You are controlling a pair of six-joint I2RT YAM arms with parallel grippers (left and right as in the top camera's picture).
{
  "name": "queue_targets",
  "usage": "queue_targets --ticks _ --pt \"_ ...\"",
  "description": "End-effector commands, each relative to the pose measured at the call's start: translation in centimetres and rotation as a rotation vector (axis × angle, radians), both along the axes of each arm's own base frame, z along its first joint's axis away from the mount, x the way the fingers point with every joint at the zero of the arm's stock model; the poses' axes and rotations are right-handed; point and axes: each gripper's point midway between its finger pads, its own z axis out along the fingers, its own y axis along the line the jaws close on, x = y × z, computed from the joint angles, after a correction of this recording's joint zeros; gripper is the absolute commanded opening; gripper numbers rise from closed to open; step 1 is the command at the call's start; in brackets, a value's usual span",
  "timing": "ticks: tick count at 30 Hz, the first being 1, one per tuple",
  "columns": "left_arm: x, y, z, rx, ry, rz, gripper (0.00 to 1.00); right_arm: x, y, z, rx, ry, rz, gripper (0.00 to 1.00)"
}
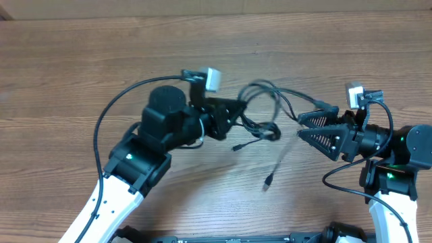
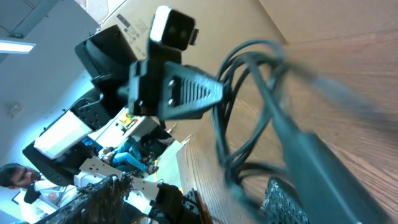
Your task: Untangle cables
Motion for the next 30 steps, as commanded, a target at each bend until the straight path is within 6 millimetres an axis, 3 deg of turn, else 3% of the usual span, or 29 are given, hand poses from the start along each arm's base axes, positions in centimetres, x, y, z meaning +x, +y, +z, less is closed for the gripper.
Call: queue_targets --ticks 1,5,8,15,16,18,23,30 --pt "1.8 1.7 0.9 -0.101 0.115 0.156 0.04 -0.5 0.1 0.4 -0.014 -0.018 0.028 0.72" --pt "2.8 2.8 0.8 -0.198 0.247 0.277 0.04 -0.5 0.1 0.4 -0.012 -0.012 0.029 0.82" --pt "3.0 2.8 1.1 -0.262 0.306 0.308 0.04 -0.5 0.1 0.4 -0.003 0.023 0.029 1.0" --pt "3.7 3.2 1.4 -0.336 0.366 0.378 0.04 0.0 0.0 0.5 0.029 0.107 0.0 1.0" --pt "3.7 3.2 1.4 -0.345 0.378 0.383 0.04 -0.1 0.0 0.5 0.029 0.107 0.0 0.98" --pt "3.7 3.3 1.4 -0.379 0.42 0.4 0.04 -0.1 0.0 0.5 0.024 0.092 0.004 0.82" --pt "3.4 3.0 1.3 -0.4 0.465 0.392 0.04 -1.2 1.3 0.2 -0.041 -0.137 0.085 0.8" --pt "1.4 2.2 -0.8 -0.316 0.555 0.313 0.04 -3.6 4.6 -0.3 -0.065 -0.382 0.24 0.8"
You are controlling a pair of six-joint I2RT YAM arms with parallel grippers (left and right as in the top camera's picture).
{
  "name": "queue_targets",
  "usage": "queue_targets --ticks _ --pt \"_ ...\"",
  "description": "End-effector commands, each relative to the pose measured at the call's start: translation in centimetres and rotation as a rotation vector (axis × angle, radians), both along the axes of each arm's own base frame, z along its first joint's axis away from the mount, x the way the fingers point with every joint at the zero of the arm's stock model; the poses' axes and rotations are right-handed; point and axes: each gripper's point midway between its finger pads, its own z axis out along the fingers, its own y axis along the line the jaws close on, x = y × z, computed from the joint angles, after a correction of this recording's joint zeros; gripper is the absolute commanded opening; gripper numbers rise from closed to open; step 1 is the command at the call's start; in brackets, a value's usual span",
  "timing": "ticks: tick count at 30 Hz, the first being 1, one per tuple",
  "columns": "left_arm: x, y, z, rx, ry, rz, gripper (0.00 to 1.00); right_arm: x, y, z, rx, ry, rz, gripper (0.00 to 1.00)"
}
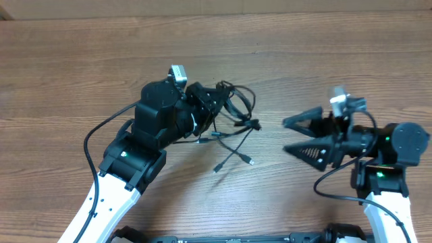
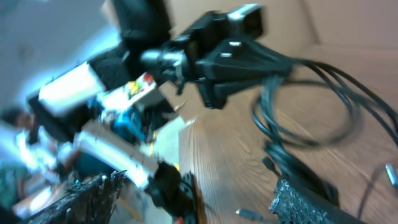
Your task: Untangle cables
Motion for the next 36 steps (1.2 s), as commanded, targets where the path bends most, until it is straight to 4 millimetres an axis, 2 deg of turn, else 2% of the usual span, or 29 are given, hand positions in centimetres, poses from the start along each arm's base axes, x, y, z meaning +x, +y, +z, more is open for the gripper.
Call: queue_targets --ticks 1,4,10,14,17,22,26,30,33,36 --pt "-1.3 -0.7 0.3 -0.022 0.031 -0.075 0.04 -1.6 1.4 -0.3 -0.019 -0.201 0.097 0.78" --pt "-2.3 -1.2 -0.1 -0.031 0.066 -0.127 0.04 -2.0 1.9 -0.3 -0.017 -0.253 0.117 0.73" --pt "-3.7 -2.1 0.2 -0.106 0.151 -0.187 0.04 -1.3 2.0 -0.6 -0.013 -0.227 0.105 0.68" --pt "-3.8 -2.3 0.2 -0.122 0.175 -0.177 0.04 -0.6 2.0 -1.1 -0.011 -0.194 0.098 0.66" --pt "-3.5 -2.2 0.2 -0.076 0.104 -0.188 0.04 0.5 2.0 -1.6 -0.005 -0.138 0.069 0.66" --pt "-2.0 -1.1 -0.2 0.073 -0.065 -0.159 0.04 3.3 1.8 -1.6 0.038 0.081 -0.072 0.62" --pt "0.0 0.7 -0.6 0.178 -0.131 -0.038 0.04 5.0 1.3 -1.2 0.104 0.307 -0.168 0.63" --pt "1.8 2.8 -0.6 0.248 -0.163 0.1 0.04 6.1 1.0 -1.1 0.176 0.535 -0.219 0.77" --pt "2.9 3.0 1.4 0.215 -0.237 0.152 0.04 6.6 0.8 -1.0 0.228 0.691 -0.24 0.8" --pt "3.7 2.7 4.4 0.191 -0.381 0.165 0.04 7.0 0.6 -0.9 0.284 0.869 -0.246 0.8"
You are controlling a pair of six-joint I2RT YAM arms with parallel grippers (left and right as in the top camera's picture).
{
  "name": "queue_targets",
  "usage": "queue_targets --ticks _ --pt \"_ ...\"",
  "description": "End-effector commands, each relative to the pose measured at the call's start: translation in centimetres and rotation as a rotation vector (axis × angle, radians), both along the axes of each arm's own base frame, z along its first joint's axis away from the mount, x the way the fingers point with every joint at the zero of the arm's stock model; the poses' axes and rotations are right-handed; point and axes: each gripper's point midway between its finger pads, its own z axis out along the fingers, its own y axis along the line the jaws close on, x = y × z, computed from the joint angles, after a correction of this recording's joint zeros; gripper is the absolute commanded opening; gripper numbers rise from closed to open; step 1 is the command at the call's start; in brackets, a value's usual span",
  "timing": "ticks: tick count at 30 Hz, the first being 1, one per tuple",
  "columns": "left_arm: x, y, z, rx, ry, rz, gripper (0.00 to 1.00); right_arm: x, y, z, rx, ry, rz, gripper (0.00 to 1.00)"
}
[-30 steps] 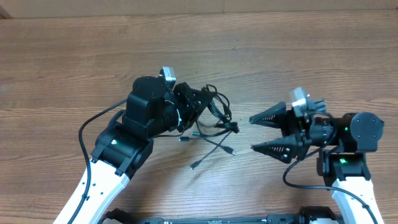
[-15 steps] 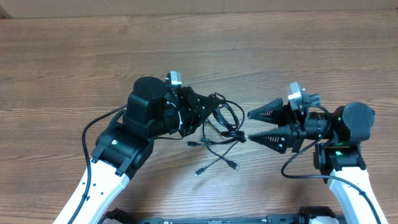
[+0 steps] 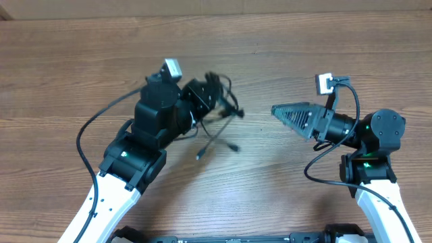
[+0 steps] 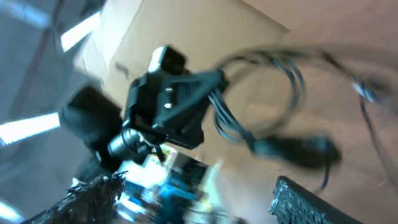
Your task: Untangle cables
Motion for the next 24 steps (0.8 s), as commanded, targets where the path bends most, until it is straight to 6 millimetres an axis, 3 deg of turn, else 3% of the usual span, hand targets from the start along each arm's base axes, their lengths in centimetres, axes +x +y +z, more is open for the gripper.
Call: queue_targets --ticks 1,5,10,15,22,24 --pt "1.0 0.5 3.3 0.049 -0.184 0.038 0.04 0.8 -0.3 0.1 0.125 0.289 -0.036 0.8" --pt "1.0 -0.1 6.2 0.098 -0.361 0.0 0.04 0.7 -0.2 0.1 0.186 0.449 -0.019 0.86" --pt "-0.1 -2.2 7.4 0.19 -0.507 -0.074 0.04 0.2 0.1 0.0 0.235 0.613 0.021 0.9" --pt "-1.1 -5.3 7.6 0.21 -0.578 -0.141 0.04 -0.3 1.2 0.1 0.268 0.738 0.061 0.77" --pt "0.1 -6.9 5.6 0.187 -0.515 -0.138 0.04 -0.6 1.9 0.1 0.282 0.787 0.079 0.56" --pt "0.4 -7.1 5.0 0.153 -0.475 -0.135 0.04 -0.4 1.8 0.2 0.293 0.791 0.065 0.55"
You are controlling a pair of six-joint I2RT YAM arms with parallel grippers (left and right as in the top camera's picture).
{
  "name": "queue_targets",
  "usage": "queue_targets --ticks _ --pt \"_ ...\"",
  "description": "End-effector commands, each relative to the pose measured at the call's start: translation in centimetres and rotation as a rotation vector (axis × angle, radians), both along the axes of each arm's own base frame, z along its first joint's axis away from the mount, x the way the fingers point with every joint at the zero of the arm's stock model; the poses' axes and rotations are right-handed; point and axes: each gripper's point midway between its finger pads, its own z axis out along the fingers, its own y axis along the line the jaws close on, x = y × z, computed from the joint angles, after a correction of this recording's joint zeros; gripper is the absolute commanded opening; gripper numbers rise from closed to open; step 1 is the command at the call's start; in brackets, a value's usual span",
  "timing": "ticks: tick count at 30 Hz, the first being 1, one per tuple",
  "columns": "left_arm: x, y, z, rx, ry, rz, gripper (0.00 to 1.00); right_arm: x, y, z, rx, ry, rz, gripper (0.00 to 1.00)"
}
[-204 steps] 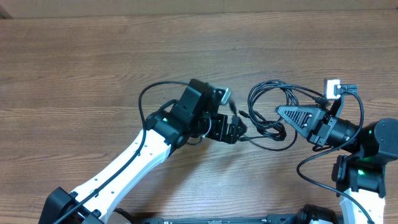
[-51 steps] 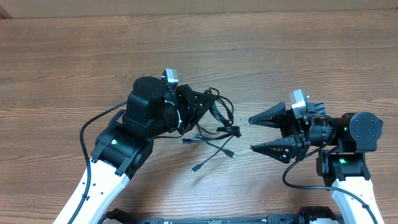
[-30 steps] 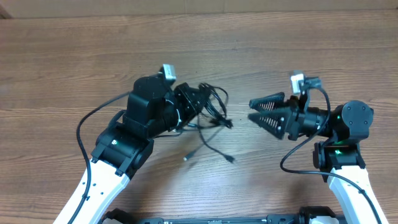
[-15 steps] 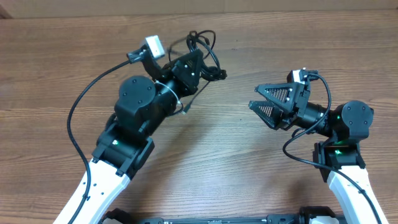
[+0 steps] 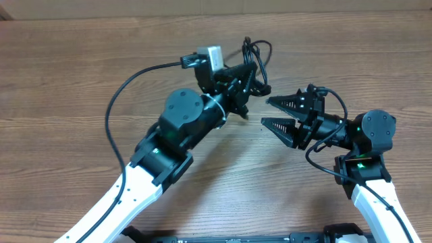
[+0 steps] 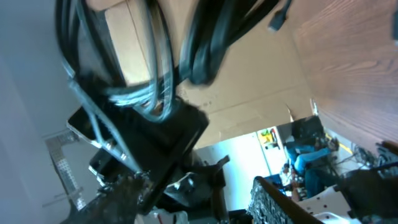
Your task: Untangle cables
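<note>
A bunch of tangled black cables (image 5: pixel 255 55) hangs from my left gripper (image 5: pixel 241 82), which is shut on it above the middle of the wooden table (image 5: pixel 67 81). Its loops stick up past the fingers. My right gripper (image 5: pixel 264 112) stands open just right of the bunch, tips pointing left at it, with nothing between them. In the right wrist view the cables (image 6: pixel 155 56) fill the upper frame very close, the left gripper's black body (image 6: pixel 158 140) lies behind them, and my right gripper (image 6: pixel 199 190) shows its textured fingers (image 6: pixel 283 199) apart at the bottom.
The left arm's own grey lead (image 5: pixel 128 88) arcs over the table to its wrist camera (image 5: pixel 210 57). The right arm's lead (image 5: pixel 324 158) loops beside its base. Beyond the table the right wrist view shows cardboard and room clutter.
My left gripper has moved up and to the right with the cable bunch, and no loose ends trail on the table any more. The right gripper has turned and now sits close beside the bunch, jaws wide.
First the cables stretched between the two grippers at mid-table. Then the left gripper held the whole bunch farther left, the right gripper open and apart from it. The bunch then sat farther left still, ends dangling. Now both grippers are together near the middle.
</note>
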Motion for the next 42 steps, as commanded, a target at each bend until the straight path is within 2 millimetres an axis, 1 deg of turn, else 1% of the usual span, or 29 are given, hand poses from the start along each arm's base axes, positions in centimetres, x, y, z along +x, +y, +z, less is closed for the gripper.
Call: queue_targets --ticks 1,5,8,14,15,22,28,33,36,38,40,42 --pt "0.6 -0.1 0.5 -0.054 0.023 0.021 0.04 0.4 -0.1 0.1 0.022 0.044 -0.027 0.55" --pt "0.4 -0.4 1.1 -0.075 0.0 -0.001 0.04 0.7 -0.2 0.1 0.025 0.043 -0.046 0.54" --pt "0.1 -0.8 1.5 -0.112 0.017 -0.025 0.04 1.1 -0.4 0.2 0.027 0.038 -0.071 0.49" --pt "-0.7 -1.6 1.0 -0.117 0.054 -0.061 0.04 1.9 -0.7 0.3 0.035 0.037 -0.118 0.43" --pt "-0.8 -1.8 0.8 -0.114 0.058 -0.066 0.04 2.0 -0.7 0.3 0.036 0.037 -0.123 0.41" --pt "-1.6 -2.6 0.7 -0.11 0.063 -0.091 0.04 2.7 -1.1 0.4 0.044 0.034 -0.175 0.39" --pt "-1.8 -2.8 0.7 -0.11 0.065 -0.105 0.04 2.8 -1.2 0.3 0.037 0.022 -0.182 0.3" --pt "-2.3 -3.3 0.7 -0.117 0.075 -0.14 0.04 3.3 -1.4 -0.8 0.016 0.064 -0.207 0.25" --pt "-2.4 -3.4 0.7 -0.116 0.075 -0.144 0.04 3.4 -1.4 -1.5 0.009 0.103 -0.207 0.19" --pt "-2.4 -3.4 0.6 -0.113 0.079 -0.145 0.04 3.4 -1.4 -1.5 0.009 0.103 -0.207 0.17" --pt "-2.4 -3.4 0.4 -0.109 0.084 -0.144 0.04 3.4 -1.4 -1.5 0.009 0.103 -0.208 0.13" --pt "-2.5 -3.4 0.4 -0.107 0.087 -0.147 0.04 3.4 -1.4 -1.5 0.009 0.103 -0.208 0.13"
